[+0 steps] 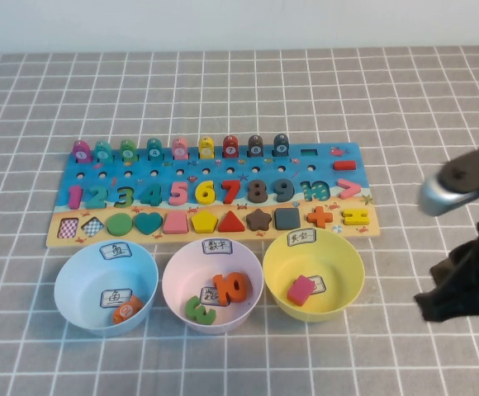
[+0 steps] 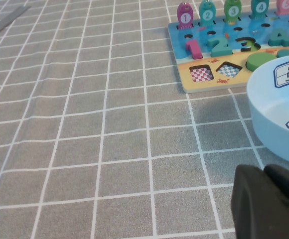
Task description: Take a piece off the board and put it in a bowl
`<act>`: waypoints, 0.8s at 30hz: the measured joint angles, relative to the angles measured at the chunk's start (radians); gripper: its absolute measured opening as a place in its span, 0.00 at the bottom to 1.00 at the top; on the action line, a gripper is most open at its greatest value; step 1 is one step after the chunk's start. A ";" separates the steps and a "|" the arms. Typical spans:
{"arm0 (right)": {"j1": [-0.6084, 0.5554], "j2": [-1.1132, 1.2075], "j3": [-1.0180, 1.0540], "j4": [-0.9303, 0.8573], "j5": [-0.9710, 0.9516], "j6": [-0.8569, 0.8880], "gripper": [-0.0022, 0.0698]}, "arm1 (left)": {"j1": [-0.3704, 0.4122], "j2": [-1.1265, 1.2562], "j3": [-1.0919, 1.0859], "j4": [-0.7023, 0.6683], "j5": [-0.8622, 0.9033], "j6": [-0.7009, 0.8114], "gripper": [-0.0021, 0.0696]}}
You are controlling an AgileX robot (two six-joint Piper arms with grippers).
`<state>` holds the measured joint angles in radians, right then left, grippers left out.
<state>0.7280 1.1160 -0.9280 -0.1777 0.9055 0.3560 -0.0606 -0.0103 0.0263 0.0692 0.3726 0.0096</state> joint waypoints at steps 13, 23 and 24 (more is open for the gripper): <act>-0.589 -0.418 0.729 -0.032 -0.960 0.000 0.01 | 0.000 0.000 0.000 0.000 0.000 0.000 0.03; -0.760 -0.872 0.953 -0.032 -0.948 0.008 0.01 | 0.000 0.000 0.000 0.000 0.000 0.000 0.03; -0.760 -0.915 0.953 -0.032 -0.917 0.010 0.01 | 0.000 0.000 0.000 0.000 0.000 0.000 0.03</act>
<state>-0.0323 0.2008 0.0246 -0.2092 -0.0118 0.3657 -0.0606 -0.0103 0.0263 0.0692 0.3726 0.0096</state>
